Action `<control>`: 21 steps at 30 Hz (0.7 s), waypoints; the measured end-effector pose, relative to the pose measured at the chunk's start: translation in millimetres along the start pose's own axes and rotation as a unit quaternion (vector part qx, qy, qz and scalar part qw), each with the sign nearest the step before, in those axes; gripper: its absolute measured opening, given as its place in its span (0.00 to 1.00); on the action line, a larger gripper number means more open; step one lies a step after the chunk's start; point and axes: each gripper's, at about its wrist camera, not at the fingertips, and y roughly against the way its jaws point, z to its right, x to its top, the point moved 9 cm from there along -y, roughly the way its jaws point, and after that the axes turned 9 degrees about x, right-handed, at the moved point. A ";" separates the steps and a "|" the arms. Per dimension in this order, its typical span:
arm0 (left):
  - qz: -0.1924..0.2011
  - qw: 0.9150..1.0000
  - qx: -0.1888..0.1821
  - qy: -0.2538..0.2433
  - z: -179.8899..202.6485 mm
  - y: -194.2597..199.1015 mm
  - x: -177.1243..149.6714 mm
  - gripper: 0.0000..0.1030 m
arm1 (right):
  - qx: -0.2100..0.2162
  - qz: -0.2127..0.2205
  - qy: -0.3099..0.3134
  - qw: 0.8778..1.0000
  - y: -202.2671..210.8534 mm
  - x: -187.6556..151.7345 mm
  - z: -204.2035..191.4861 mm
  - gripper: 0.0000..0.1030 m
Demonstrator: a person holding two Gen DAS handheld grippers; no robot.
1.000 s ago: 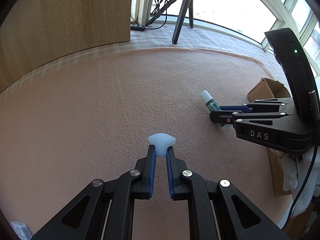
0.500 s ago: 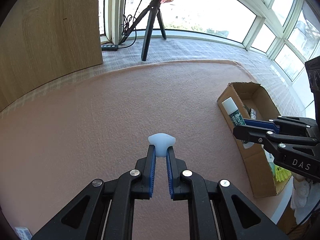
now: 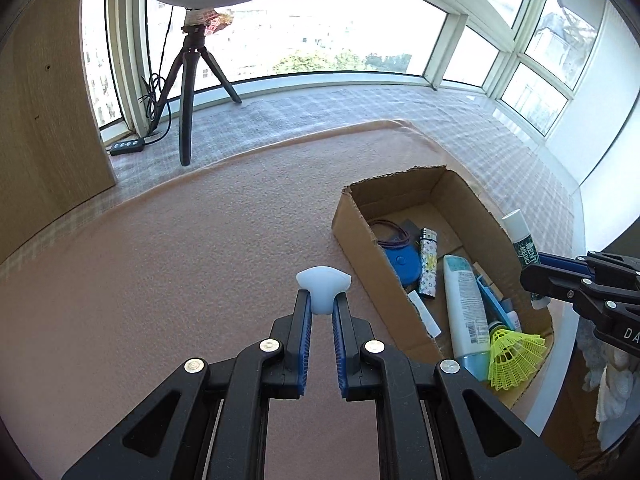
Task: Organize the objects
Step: 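Carry the white cap and green stick over the box with both tools, then open both tools to drop the cap and stick into the box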
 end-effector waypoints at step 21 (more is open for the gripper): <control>-0.018 0.998 -0.028 -0.059 101.3 -51.2 43.5 0.11 | -0.028 0.000 -0.064 0.998 36.2 -47.0 78.6 0.13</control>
